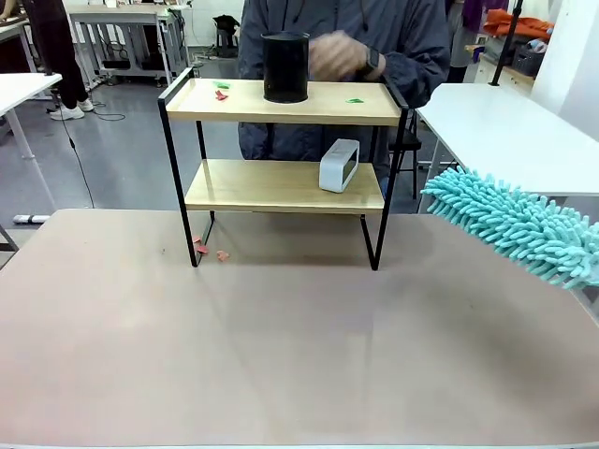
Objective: Clean the shelf.
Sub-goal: Clean the remaining tier of the Shelf with the Duster once objects are removed.
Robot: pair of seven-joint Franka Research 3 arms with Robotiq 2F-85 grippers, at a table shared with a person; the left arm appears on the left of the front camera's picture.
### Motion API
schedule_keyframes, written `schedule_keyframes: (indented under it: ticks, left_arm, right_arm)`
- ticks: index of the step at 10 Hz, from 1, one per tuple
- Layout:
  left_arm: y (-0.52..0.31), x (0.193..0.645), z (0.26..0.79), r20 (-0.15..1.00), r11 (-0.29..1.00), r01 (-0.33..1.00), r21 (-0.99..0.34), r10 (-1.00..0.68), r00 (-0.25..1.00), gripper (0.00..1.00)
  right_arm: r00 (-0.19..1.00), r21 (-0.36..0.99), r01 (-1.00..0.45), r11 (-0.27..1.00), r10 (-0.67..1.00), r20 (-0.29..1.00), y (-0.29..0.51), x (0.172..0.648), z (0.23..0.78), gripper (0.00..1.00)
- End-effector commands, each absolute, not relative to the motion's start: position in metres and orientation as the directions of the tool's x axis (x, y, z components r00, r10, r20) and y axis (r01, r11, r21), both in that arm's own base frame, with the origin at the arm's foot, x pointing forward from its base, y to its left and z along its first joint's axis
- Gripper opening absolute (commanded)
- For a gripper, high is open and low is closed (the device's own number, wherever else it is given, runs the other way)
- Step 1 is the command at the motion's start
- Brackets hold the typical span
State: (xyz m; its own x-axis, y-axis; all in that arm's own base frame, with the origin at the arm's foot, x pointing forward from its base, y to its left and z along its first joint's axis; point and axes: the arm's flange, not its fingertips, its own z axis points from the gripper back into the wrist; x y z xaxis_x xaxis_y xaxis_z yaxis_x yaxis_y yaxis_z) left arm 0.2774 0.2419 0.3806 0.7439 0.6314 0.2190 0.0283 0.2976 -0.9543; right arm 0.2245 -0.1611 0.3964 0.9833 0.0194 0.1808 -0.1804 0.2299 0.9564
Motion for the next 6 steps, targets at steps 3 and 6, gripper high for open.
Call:
schedule_keyframes:
  ticks: [3, 6]
  left_arm:
    - [0.2366, 0.2762, 0.3792, 0.24, 0.294, 0.059, -0.954, 0.633, 0.736, 1.0]
    - [0.2366, 0.2762, 0.3792, 0.24, 0.294, 0.059, -0.954, 0.633, 0.736, 1.0]
  right_arm:
    - [0.977, 0.953, -0.21, 0.218, 0.027, 0.209, -0.162, 0.2216, 0.3995, 0.12]
    - [0.977, 0.953, -0.21, 0.218, 0.027, 0.209, -0.162, 0.2216, 0.3995, 0.12]
